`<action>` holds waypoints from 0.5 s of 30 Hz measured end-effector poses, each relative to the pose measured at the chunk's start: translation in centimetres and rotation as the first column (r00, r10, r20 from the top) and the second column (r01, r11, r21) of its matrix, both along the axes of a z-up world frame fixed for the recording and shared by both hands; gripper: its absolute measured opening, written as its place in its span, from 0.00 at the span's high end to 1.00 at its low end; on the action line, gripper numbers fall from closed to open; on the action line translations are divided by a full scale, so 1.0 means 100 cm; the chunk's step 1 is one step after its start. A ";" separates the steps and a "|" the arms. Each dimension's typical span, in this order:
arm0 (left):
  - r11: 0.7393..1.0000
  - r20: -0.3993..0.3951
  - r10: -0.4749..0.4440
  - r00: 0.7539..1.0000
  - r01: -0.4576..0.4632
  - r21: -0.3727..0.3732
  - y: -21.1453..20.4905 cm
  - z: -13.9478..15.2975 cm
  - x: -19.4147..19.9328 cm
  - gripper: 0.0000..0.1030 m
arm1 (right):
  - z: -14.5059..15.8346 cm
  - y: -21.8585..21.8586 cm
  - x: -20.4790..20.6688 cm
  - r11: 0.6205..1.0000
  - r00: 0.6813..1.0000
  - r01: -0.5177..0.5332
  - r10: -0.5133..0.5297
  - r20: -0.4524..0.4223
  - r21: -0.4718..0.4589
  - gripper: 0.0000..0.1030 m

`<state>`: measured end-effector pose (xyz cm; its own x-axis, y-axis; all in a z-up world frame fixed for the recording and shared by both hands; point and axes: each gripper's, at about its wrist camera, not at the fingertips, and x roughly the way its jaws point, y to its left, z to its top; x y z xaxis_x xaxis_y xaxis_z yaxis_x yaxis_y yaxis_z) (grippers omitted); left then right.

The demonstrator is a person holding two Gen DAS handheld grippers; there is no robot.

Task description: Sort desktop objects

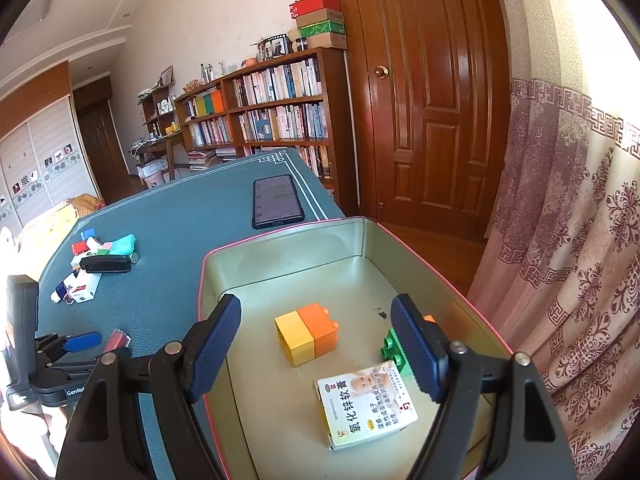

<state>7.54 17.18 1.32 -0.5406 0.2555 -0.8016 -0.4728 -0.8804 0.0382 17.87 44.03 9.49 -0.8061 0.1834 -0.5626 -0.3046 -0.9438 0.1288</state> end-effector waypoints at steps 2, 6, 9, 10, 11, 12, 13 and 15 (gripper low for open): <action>1.000 -0.007 -0.009 1.000 0.009 0.000 -0.002 -0.002 0.003 0.44 | -0.001 0.000 0.000 1.000 1.000 0.000 0.000 0.000 -0.001 0.22; 0.999 0.001 -0.044 0.999 0.044 0.012 0.002 0.001 0.009 0.78 | 0.000 0.000 0.001 1.000 1.000 -0.003 0.003 -0.001 -0.001 0.22; 0.999 -0.005 -0.053 0.999 0.053 0.010 0.005 0.001 0.012 0.78 | 0.002 -0.001 0.002 1.000 1.000 -0.004 0.004 -0.008 0.010 0.22; 0.998 0.002 -0.055 0.999 0.054 0.022 0.005 0.002 0.012 0.78 | 0.002 -0.001 0.003 1.000 1.000 -0.004 0.004 -0.011 0.013 0.22; 0.998 0.006 -0.057 0.998 0.056 0.035 0.006 0.004 0.011 0.78 | 0.004 -0.001 0.003 1.000 1.000 -0.002 0.002 -0.014 0.016 0.22; 0.997 0.005 -0.059 0.998 0.059 0.046 0.008 0.006 0.012 0.78 | 0.004 -0.001 0.004 1.000 1.000 0.000 0.000 -0.015 0.019 0.22; 0.997 0.000 -0.063 0.998 0.063 0.055 0.012 0.010 0.012 0.78 | 0.004 -0.001 0.005 1.000 1.000 0.002 -0.002 -0.015 0.020 0.22; 0.994 -0.013 -0.073 0.997 0.074 0.076 0.017 0.019 0.013 0.78 | 0.004 0.000 0.006 1.000 1.000 0.006 -0.006 -0.014 0.022 0.22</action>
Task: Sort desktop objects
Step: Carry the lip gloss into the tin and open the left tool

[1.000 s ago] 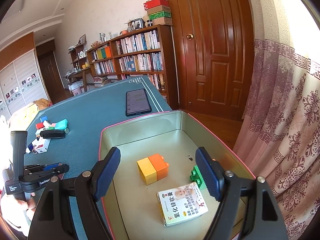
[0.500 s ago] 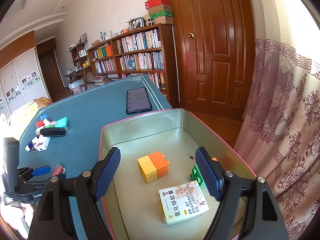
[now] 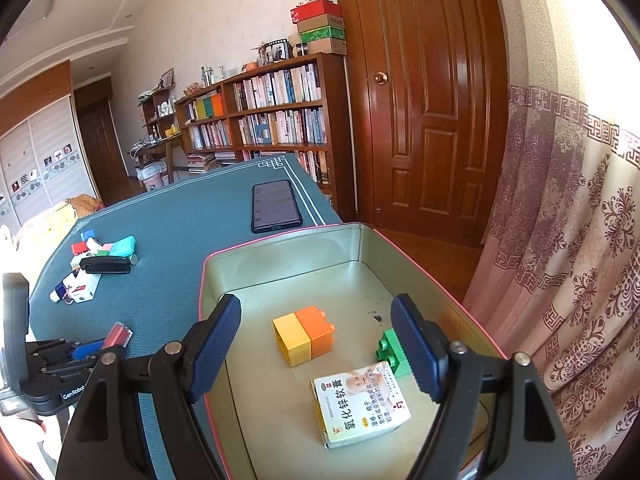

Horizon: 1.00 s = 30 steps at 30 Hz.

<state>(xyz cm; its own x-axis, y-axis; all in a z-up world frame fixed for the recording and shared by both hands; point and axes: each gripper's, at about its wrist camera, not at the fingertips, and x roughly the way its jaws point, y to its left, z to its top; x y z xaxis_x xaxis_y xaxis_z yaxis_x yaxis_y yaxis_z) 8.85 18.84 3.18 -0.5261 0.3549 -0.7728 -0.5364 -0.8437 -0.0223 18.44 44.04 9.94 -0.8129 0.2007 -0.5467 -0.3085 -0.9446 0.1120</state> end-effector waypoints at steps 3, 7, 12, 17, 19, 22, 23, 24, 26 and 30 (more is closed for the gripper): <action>0.999 -0.009 -0.031 0.999 0.031 0.037 0.011 0.014 0.001 0.78 | 0.001 0.001 0.002 1.000 1.000 0.004 -0.004 -0.001 0.005 0.22; 0.992 -0.033 -0.091 0.995 0.093 0.079 0.038 0.035 0.002 0.78 | 0.003 0.003 0.005 1.000 1.000 0.013 -0.013 -0.007 0.013 0.22; 0.974 -0.056 -0.176 0.983 0.182 0.135 0.075 0.058 0.006 0.78 | 0.005 0.010 0.009 0.999 0.999 0.037 -0.037 -0.011 0.019 0.22; 0.956 -0.080 -0.236 0.968 0.247 0.160 0.108 0.071 0.010 0.78 | 0.005 0.018 0.011 0.998 0.998 0.063 -0.063 -0.013 0.017 0.22; 0.949 -0.080 -0.254 0.964 0.265 0.170 0.118 0.074 0.011 0.78 | 0.005 0.020 0.011 0.998 0.998 0.067 -0.067 -0.013 0.019 0.22; 0.941 -0.086 -0.277 0.957 0.288 0.177 0.134 0.076 0.012 0.78 | 0.005 0.023 0.011 0.997 0.997 0.074 -0.073 -0.012 0.017 0.22; 0.939 -0.089 -0.283 0.955 0.295 0.179 0.138 0.077 0.012 0.78 | 0.005 0.023 0.011 0.997 0.997 0.076 -0.076 -0.012 0.017 0.22; 0.936 -0.093 -0.289 0.953 0.301 0.180 0.143 0.077 0.012 0.78 | 0.005 0.024 0.011 0.997 0.997 0.080 -0.080 -0.013 0.016 0.22; 0.934 -0.098 -0.295 0.951 0.308 0.181 0.152 0.077 0.010 0.78 | 0.005 0.026 0.010 0.996 0.996 0.088 -0.087 -0.012 0.015 0.21; 0.936 -0.088 -0.292 0.952 0.303 0.179 0.166 0.074 0.006 0.77 | 0.003 0.028 0.010 0.995 0.995 0.099 -0.099 -0.009 0.015 0.21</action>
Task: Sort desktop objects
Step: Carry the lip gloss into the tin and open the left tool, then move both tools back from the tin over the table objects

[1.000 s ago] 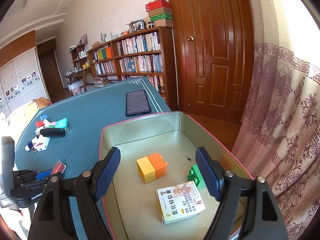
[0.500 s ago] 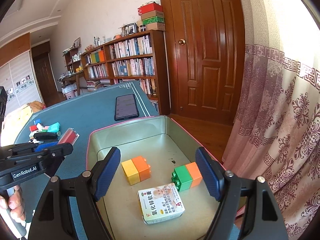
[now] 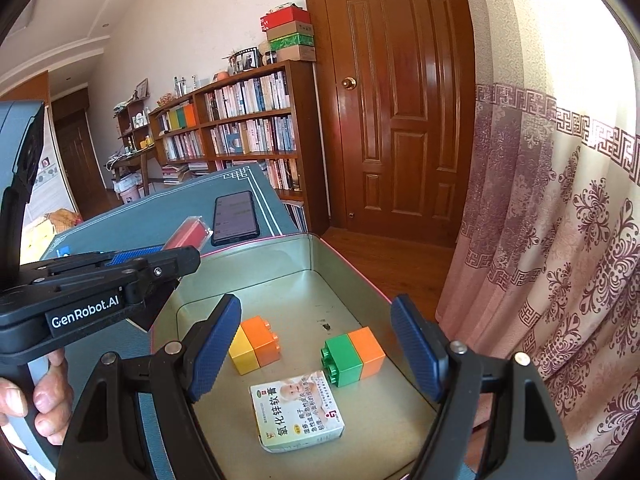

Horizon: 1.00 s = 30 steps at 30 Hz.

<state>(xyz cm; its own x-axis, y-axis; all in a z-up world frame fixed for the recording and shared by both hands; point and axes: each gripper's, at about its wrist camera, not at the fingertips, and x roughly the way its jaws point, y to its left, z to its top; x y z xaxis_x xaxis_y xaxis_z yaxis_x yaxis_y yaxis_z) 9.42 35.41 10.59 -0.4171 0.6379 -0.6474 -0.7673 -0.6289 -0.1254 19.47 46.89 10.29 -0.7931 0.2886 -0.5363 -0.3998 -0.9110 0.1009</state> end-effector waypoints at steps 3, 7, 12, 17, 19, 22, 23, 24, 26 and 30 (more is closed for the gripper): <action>1.000 0.008 0.025 1.000 -0.025 0.008 -0.001 -0.001 -0.004 0.54 | -0.001 0.002 0.000 1.000 1.000 0.005 -0.005 0.003 -0.001 0.21; 0.997 -0.007 0.060 0.998 -0.060 0.043 -0.013 0.001 -0.008 0.37 | -0.004 0.002 0.000 1.000 1.000 0.013 -0.013 0.010 -0.010 0.21; 0.996 0.003 0.087 0.996 -0.087 0.030 -0.025 -0.002 -0.017 0.37 | -0.004 0.001 -0.002 1.000 1.000 0.014 -0.014 0.012 -0.023 0.21; 0.993 0.021 0.114 0.993 -0.114 0.016 -0.039 -0.007 -0.023 0.37 | -0.001 -0.005 -0.003 1.000 1.000 0.004 -0.004 0.000 -0.027 0.21; 0.992 0.025 0.127 0.992 -0.127 0.012 -0.046 -0.009 -0.025 0.37 | 0.000 -0.008 -0.004 1.000 1.000 -0.004 0.004 -0.005 -0.031 0.21; 0.988 0.028 0.156 0.987 -0.156 0.005 -0.059 -0.011 -0.029 0.37 | 0.002 -0.015 -0.008 0.999 1.000 -0.029 0.028 -0.010 -0.037 0.20; 0.986 0.030 0.166 0.986 -0.166 0.004 -0.063 -0.012 -0.031 0.36 | 0.003 -0.018 -0.009 0.999 0.999 -0.039 0.038 -0.013 -0.038 0.20; 0.984 0.031 0.176 0.984 -0.176 0.003 -0.068 -0.012 -0.032 0.35 | 0.004 -0.022 -0.011 0.998 0.999 -0.048 0.048 -0.016 -0.038 0.19; 0.979 0.027 0.203 0.979 -0.203 0.002 -0.079 -0.012 -0.035 0.31 | 0.006 -0.030 -0.014 0.997 0.997 -0.069 0.068 -0.023 -0.038 0.19; 0.966 0.010 0.258 0.966 -0.258 -0.005 -0.103 -0.012 -0.042 0.29 | 0.011 -0.047 -0.020 0.994 0.994 -0.104 0.102 -0.044 -0.027 0.16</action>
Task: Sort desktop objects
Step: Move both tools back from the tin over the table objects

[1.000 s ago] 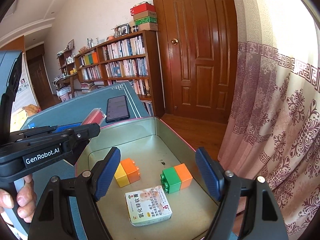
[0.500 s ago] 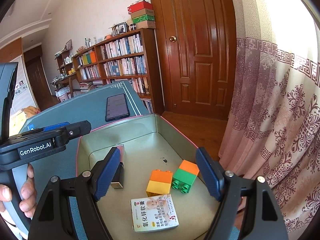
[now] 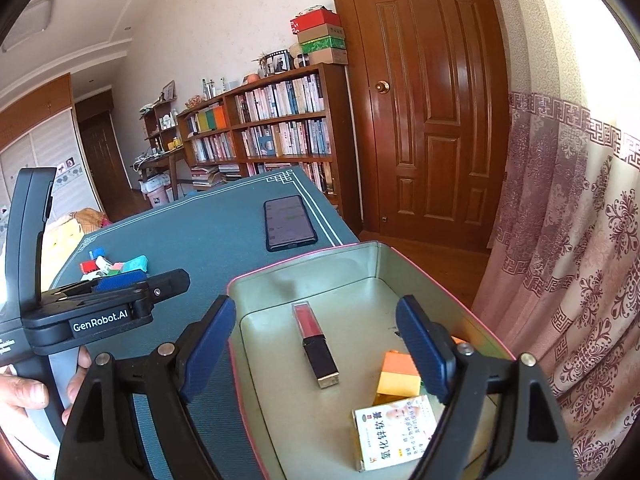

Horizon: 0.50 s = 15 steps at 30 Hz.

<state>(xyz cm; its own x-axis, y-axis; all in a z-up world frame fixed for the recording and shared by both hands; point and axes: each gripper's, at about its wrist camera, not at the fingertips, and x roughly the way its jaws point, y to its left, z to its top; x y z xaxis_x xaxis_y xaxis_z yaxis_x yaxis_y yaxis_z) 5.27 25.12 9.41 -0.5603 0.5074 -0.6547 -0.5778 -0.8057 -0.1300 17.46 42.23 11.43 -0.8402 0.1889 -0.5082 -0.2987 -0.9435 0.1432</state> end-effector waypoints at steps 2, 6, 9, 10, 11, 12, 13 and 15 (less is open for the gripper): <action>0.999 -0.006 0.031 0.999 -0.031 -0.010 -0.013 -0.002 -0.004 0.29 | 0.003 -0.009 -0.004 1.000 1.000 -0.021 0.021 -0.012 -0.004 0.15; 0.995 -0.014 0.094 0.995 -0.094 -0.025 -0.043 -0.004 -0.012 0.29 | 0.008 -0.031 -0.014 0.997 0.997 -0.074 0.074 -0.030 0.001 0.12; 0.988 -0.012 0.150 0.989 -0.150 -0.027 -0.068 -0.005 -0.021 0.29 | 0.008 -0.051 -0.024 0.992 0.992 -0.123 0.123 -0.029 0.014 0.09; 0.985 -0.011 0.168 0.986 -0.168 -0.026 -0.079 -0.006 -0.024 0.29 | 0.008 -0.058 -0.027 0.990 0.990 -0.139 0.140 -0.026 0.018 0.09; 0.982 -0.011 0.184 0.983 -0.185 -0.028 -0.087 -0.007 -0.027 0.29 | 0.007 -0.064 -0.031 0.988 0.988 -0.155 0.155 -0.023 0.022 0.08; 0.979 -0.011 0.201 0.980 -0.201 -0.033 -0.096 -0.008 -0.029 0.29 | 0.006 -0.070 -0.035 0.985 0.985 -0.169 0.170 -0.021 0.025 0.07; 0.975 -0.011 0.217 0.976 -0.218 -0.040 -0.104 -0.009 -0.032 0.29 | 0.005 -0.075 -0.038 0.983 0.983 -0.180 0.181 -0.018 0.029 0.05; 0.966 -0.013 0.252 0.968 -0.252 -0.052 -0.120 -0.012 -0.037 0.29 | 0.001 -0.085 -0.045 0.979 0.980 -0.199 0.200 -0.007 0.033 0.05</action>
<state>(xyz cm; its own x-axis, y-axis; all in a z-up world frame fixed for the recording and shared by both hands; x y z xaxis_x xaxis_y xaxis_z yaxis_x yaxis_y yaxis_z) 1.55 13.13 8.24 -0.6699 0.3143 -0.6726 -0.3559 -0.9311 -0.0806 12.96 33.73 11.57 -0.8678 0.0330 -0.4959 -0.1027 -0.9882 0.1140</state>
